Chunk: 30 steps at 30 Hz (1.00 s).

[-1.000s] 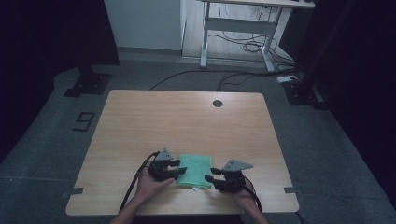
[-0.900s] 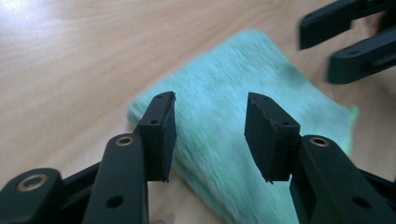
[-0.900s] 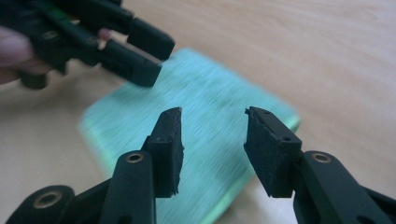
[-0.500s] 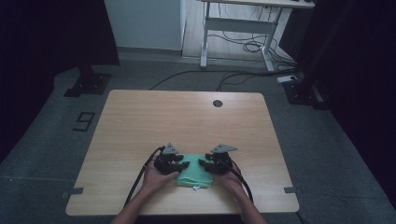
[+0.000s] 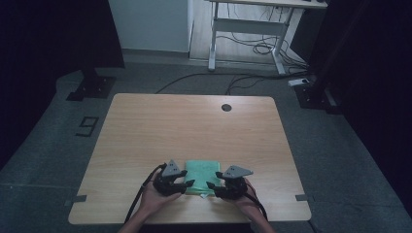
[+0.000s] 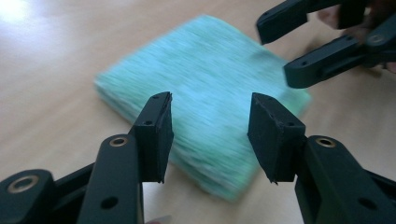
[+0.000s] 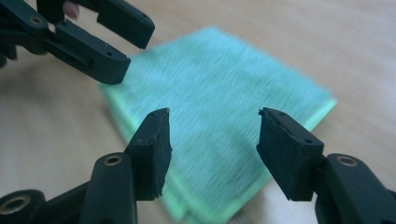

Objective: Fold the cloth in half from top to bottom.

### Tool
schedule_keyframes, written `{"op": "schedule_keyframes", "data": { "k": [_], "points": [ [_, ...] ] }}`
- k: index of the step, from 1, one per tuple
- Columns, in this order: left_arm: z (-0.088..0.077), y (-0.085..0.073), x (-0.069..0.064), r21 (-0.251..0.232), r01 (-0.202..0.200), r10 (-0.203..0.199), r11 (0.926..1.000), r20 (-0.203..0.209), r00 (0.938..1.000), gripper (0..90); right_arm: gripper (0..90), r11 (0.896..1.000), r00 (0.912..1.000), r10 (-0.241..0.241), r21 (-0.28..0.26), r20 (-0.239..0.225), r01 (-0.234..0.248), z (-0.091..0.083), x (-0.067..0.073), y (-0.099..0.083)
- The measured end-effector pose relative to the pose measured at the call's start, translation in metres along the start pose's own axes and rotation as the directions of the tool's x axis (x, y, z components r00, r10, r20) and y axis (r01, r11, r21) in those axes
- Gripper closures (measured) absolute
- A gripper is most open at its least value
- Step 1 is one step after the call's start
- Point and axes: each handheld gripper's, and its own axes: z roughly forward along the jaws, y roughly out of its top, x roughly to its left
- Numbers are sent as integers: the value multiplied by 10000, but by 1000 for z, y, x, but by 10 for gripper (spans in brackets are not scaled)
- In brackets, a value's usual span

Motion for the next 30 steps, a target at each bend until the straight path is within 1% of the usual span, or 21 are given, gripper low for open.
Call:
{"op": "schedule_keyframes", "data": {
  "k": [2,3,5,6,8,10,12,14,17,20,22,23,25,27,30],
  "points": [
    [4,-4,-5,275,-117,114,9996,83,9999,501,437,9997,9999,-126,210,-64,127,-1,5,-6],
    [7,-5,-5,414,-95,92,9991,73,9999,505,437,9993,9999,-144,333,-90,147,0,7,-9],
    [13,-7,-2,599,16,-23,9982,102,9999,513,437,9982,9999,-129,586,10,129,4,7,-13],
    [15,-8,0,636,120,-126,9979,87,9999,517,438,9977,10000,-53,681,46,50,6,6,-14],
    [19,-7,3,615,252,-259,9978,109,9996,525,445,9978,9999,100,647,71,-105,8,3,-13],
    [22,-5,8,610,277,-279,9978,29,9996,531,449,9974,9993,-53,715,361,27,11,3,-10],
    [25,-1,13,623,300,-298,9976,-45,9995,537,450,9969,9990,-45,781,443,10,14,0,-7],
    [29,3,20,630,359,-353,9974,-106,9993,541,452,9968,9986,17,803,525,-60,19,-6,-3],
    [39,12,34,576,458,-444,9973,-254,9987,543,454,9970,9978,175,742,642,-223,29,-20,4],
    [47,19,48,436,699,-689,9966,-247,9973,552,455,9966,9964,382,696,751,-435,38,-35,11],
    [53,24,55,411,727,-713,9965,-335,9969,556,456,9963,9955,460,690,827,-518,43,-42,15],
    [55,27,59,382,820,-806,9959,-363,9961,557,458,9963,9949,496,653,884,-555,45,-45,17],
    [58,30,64,380,917,-902,9951,-402,9951,558,463,9961,9933,612,578,983,-671,49,-52,20],
    [61,33,66,372,993,-974,9944,-481,9941,559,465,9945,9915,848,524,989,-903,52,-58,23],
    [62,35,68,403,1033,-1014,9938,-471,9937,559,464,9934,9904,995,469,958,-1043,54,-62,24]
  ]
}}
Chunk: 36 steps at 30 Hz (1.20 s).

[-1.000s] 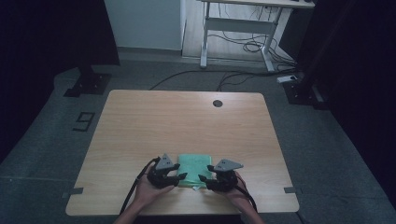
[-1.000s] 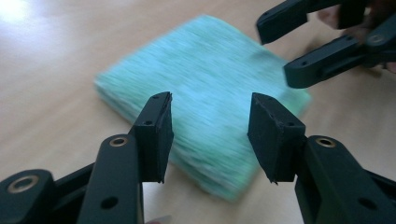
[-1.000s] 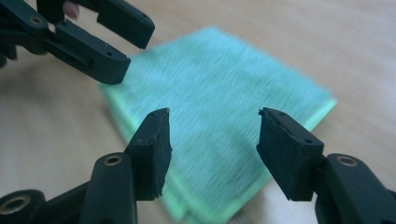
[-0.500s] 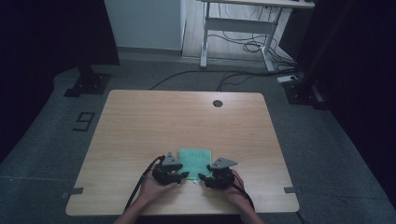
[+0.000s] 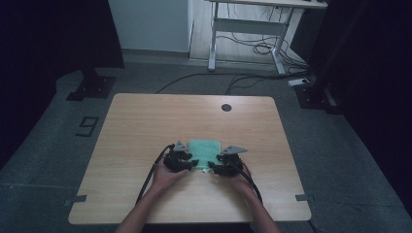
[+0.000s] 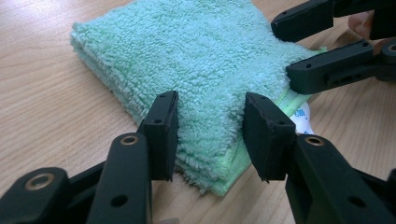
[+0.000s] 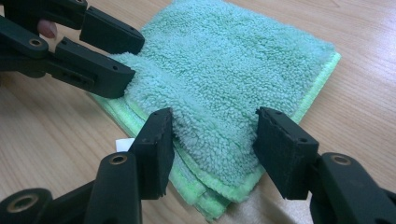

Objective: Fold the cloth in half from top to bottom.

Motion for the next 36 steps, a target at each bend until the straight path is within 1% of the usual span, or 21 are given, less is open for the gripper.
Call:
{"op": "schedule_keyframes", "data": {
  "k": [2,7,10,13,15,19,21,23,26,28,33,36],
  "points": [
    [0,0,1,-17,81,-81,10000,40,10000,558,460,10000,10000,58,-17,-21,-58,0,0,0],
    [0,0,0,-56,177,-177,9998,22,9998,555,456,10000,9999,34,-4,105,-34,0,2,0],
    [-1,1,1,-142,384,-383,9992,87,9992,547,447,10000,9998,29,-18,179,-29,-1,3,0],
    [-5,2,2,-306,381,-384,9988,-86,9992,532,438,10000,9999,12,-26,153,-12,-2,3,0],
    [-7,3,1,-421,393,-398,9983,-111,9991,528,431,9999,9998,-26,-104,175,28,-3,4,0],
    [-17,5,-2,-684,362,-377,9970,-196,9991,517,426,9992,9998,-68,-389,164,74,-8,6,2],
    [-22,5,-5,-808,280,-301,9963,-253,9992,513,424,9986,9998,-78,-520,160,86,-11,7,2],
    [-28,5,-7,-952,251,-275,9951,-237,9993,506,420,9980,9999,-109,-620,116,116,-15,9,3],
    [-38,3,-13,-1134,182,-214,9934,-266,9994,495,418,9973,9999,-126,-720,88,132,-19,10,3],
    [-44,0,-16,-1256,124,-159,9920,-270,9995,495,420,9960,9999,-134,-882,75,140,-24,11,2],
    [-52,-6,-21,-1248,-142,95,9921,-377,9992,489,421,9942,9998,-169,-1064,66,175,-32,12,0],
    [-56,-9,-22,-1325,-109,60,9911,-372,9993,480,420,9931,9999,-158,-1162,22,160,-36,13,-2]
  ]
}}
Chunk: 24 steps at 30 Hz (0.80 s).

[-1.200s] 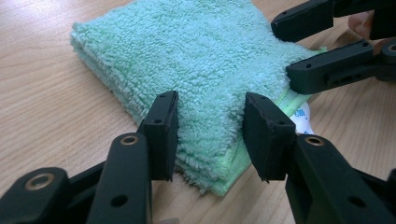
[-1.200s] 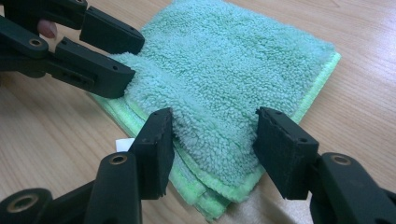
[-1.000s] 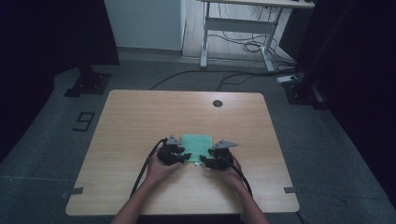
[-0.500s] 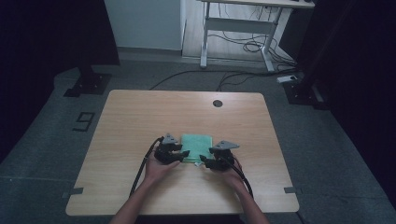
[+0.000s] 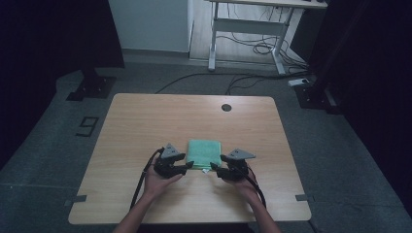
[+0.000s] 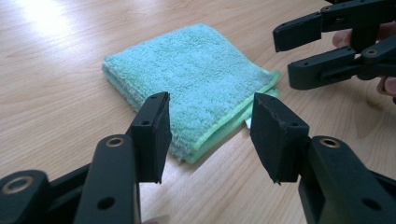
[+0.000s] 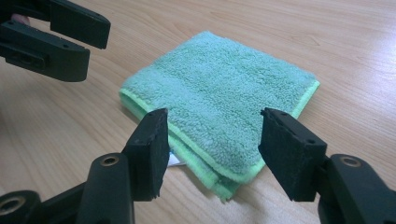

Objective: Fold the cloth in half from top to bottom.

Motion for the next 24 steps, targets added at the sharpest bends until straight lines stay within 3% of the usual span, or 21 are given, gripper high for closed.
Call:
{"op": "schedule_keyframes", "data": {
  "k": [6,10,18,22,24],
  "points": [
    [-11,-7,-2,-97,92,-92,9999,-30,10000,466,420,9998,9999,-3,-205,-134,1,-12,2,-4],
    [-19,-12,-6,-102,90,-90,9999,3,10000,453,419,9993,9994,-331,-183,-122,329,-21,5,-8],
    [-34,-28,-14,34,67,-67,10000,-20,10000,436,404,9987,9994,-255,-446,-220,245,-44,10,-19],
    [-40,-37,-16,171,-19,23,9999,-220,9998,413,388,9983,9994,-287,-510,-197,277,-53,13,-25],
    [-43,-43,-16,83,122,-121,9999,-135,9998,406,379,9983,9995,-217,-545,-230,205,-57,14,-28]
  ]
}}
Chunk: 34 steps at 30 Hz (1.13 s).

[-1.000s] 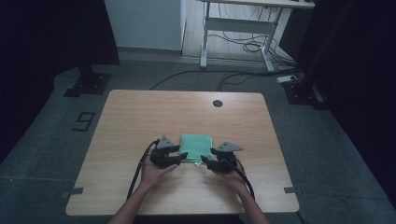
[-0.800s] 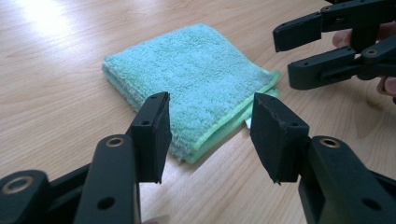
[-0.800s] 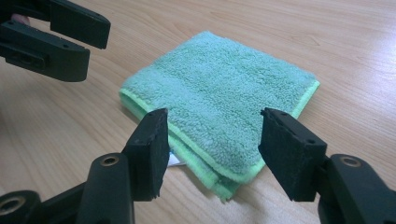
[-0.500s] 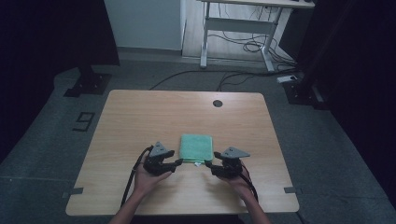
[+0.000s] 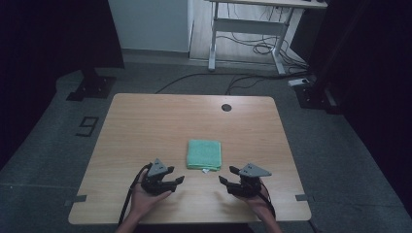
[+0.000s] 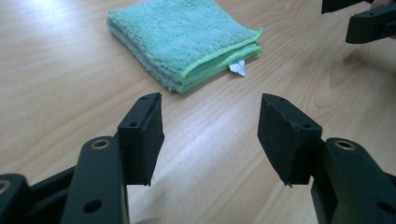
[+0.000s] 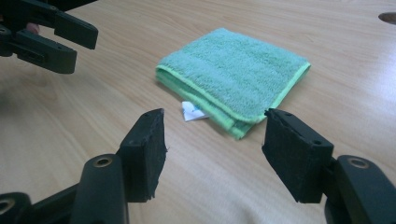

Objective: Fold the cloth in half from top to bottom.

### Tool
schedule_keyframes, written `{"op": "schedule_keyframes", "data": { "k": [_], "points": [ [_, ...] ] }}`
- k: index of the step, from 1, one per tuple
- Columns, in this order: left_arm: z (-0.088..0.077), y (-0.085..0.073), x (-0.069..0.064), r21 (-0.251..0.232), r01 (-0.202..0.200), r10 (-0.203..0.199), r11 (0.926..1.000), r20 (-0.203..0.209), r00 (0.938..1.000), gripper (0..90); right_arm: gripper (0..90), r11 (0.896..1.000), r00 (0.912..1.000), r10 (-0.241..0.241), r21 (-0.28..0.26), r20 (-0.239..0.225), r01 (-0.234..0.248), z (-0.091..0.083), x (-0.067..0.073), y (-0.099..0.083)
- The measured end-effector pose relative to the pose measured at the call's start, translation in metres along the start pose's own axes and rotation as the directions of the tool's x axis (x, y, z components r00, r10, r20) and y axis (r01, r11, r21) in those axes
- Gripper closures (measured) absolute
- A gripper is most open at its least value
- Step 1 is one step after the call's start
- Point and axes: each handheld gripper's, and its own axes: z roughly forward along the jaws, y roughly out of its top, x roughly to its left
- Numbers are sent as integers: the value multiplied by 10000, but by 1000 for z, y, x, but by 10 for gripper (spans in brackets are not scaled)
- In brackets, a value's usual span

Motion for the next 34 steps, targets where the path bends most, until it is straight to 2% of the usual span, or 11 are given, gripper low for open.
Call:
{"op": "schedule_keyframes", "data": {
  "k": [3,6,12,18,20,23,27,34],
  "points": [
    [-3,-7,-2,175,-63,64,9998,-52,10000,392,353,9999,10000,41,94,11,-41,-5,2,-5],
    [-11,-15,-3,144,129,-130,9998,122,9998,383,333,9993,10000,58,356,20,-59,-10,3,-10],
    [-23,-25,-6,119,-37,39,9999,-143,9999,380,322,9980,9998,213,595,49,-215,-18,2,-24],
    [-25,-34,-3,196,33,-28,9998,-267,9996,380,311,9971,9995,312,698,103,-319,-23,6,-33],
    [-25,-37,-2,270,59,-50,9996,-340,9994,381,309,9968,9998,211,774,32,-213,-25,9,-36],
    [-26,-38,-1,267,65,-55,9996,-376,9993,381,305,9964,10000,70,845,54,-74,-26,11,-38],
    [-28,-36,-1,137,34,-29,9999,-397,9992,381,304,9970,9999,151,754,59,-155,-27,11,-36],
    [-28,-39,1,220,123,-113,9997,-442,9990,377,294,9969,9998,163,766,115,-171,-27,9,-36]
  ]
}}
